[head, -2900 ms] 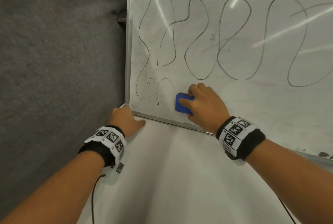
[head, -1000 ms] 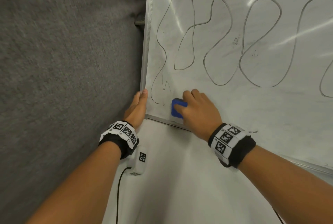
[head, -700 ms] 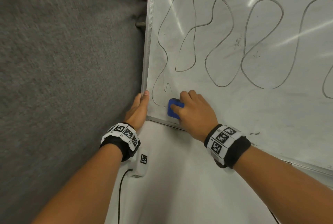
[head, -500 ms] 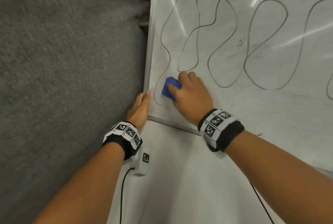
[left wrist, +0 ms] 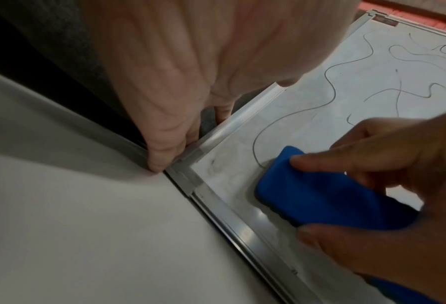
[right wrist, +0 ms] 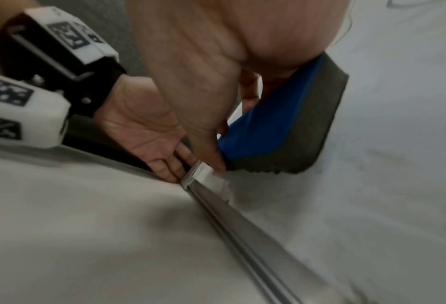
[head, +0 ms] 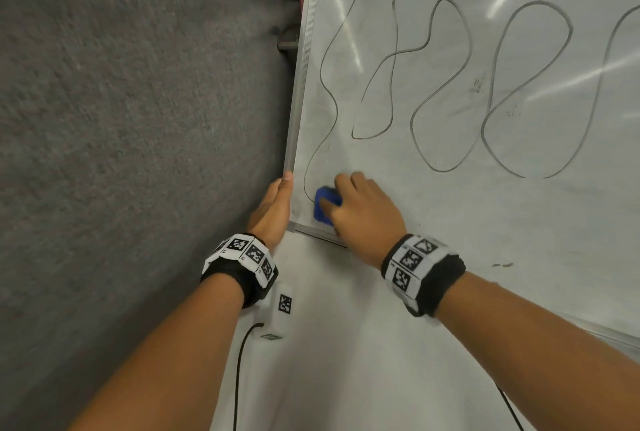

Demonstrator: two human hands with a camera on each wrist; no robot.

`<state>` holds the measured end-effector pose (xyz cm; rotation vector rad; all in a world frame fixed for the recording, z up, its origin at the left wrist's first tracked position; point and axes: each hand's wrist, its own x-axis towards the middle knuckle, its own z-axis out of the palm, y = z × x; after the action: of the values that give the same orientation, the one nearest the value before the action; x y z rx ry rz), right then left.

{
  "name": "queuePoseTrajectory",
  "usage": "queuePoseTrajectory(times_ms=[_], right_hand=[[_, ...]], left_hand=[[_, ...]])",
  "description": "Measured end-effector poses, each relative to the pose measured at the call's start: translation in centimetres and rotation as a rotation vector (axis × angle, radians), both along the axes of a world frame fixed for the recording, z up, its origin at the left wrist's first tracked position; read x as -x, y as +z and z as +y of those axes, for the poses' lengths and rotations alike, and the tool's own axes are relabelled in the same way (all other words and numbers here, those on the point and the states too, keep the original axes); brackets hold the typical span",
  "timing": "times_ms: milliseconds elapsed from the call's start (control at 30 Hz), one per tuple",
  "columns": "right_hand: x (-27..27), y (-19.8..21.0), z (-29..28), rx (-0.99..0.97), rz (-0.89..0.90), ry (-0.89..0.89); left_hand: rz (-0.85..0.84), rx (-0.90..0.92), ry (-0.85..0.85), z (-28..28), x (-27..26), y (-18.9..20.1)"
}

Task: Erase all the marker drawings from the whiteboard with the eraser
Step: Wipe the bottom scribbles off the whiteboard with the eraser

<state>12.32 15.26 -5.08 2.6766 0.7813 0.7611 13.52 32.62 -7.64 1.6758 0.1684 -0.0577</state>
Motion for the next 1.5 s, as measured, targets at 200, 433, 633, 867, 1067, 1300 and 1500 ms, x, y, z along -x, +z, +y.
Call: queuePoseTrajectory(times_ms=[200,433,633,867,1067,1300,1500], right_hand=[[-1.4,2.5,1.2,-0.052,-0.013,-0.049],[-1.2,-0.8,2.7,-0.103,0.104,0.043],[-2.0,2.1,3.2,-0.043,0.064,-0.004],[-0.7,-0.2,2.3,0.014,0.15,0.01],[-2.0,4.0,2.2,-0.034,-0.024,-0.072],[-0.9,2.8,1.3,0.028,-0.023,-0.071],[-1.6,6.1,1.7,-0.16,-0.051,-0.151]], left_hand=[[-0.032,0.005,0.007,-0.1,-0.1,-0.2],[0.058,0.091,-0.012,1.0,-3.9,-4.5],[0.007,0.092,-0.006,0.6,-2.1,-2.4],[0.042,0.094,0.023,0.7,-2.9,-3.5],[-0.002,0.07,0.032,0.1,-0.8,-1.2],[-0.008,0.043,0.039,0.1,-0.4,-0.4],[0.017,0.01,0.049,-0.5,0.4,0.8]])
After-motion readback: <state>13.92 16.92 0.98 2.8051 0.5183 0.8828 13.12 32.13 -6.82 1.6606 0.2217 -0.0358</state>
